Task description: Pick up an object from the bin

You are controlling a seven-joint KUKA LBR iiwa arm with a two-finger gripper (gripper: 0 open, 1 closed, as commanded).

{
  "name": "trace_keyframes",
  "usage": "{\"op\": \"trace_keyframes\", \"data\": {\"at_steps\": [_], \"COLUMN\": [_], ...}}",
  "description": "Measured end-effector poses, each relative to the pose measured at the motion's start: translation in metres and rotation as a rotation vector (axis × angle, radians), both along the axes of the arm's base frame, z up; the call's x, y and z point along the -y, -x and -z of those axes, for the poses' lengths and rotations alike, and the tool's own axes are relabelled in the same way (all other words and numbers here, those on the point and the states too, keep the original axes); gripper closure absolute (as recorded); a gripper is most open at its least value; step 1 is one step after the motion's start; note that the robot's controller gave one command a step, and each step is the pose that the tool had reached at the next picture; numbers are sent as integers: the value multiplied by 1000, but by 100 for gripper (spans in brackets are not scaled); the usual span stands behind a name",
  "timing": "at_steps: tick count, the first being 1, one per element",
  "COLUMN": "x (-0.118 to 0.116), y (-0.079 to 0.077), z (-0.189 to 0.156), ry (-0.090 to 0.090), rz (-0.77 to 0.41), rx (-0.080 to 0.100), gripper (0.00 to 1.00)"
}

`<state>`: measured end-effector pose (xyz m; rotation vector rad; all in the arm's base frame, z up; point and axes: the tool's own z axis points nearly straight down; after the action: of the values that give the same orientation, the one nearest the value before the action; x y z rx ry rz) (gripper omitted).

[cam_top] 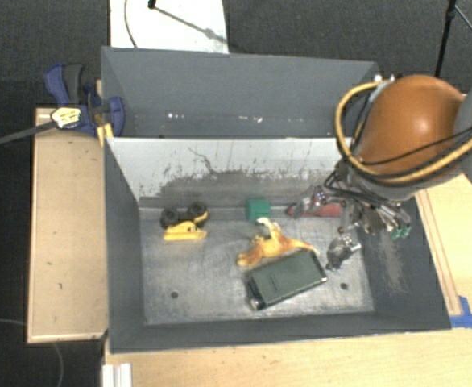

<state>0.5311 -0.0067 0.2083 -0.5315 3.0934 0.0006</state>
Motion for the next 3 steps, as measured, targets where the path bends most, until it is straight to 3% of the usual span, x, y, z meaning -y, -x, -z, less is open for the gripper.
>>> {"op": "trace_keyframes", "data": {"at_steps": [1, 2, 3], "x": [-22, -33, -55], "y": [-1, -39, -42], "z": [28, 93, 129], "ry": [2, 1, 0], "rz": [-61, -208, -114], "rx": [8, 9, 6], "gripper": [0, 0, 100]}}
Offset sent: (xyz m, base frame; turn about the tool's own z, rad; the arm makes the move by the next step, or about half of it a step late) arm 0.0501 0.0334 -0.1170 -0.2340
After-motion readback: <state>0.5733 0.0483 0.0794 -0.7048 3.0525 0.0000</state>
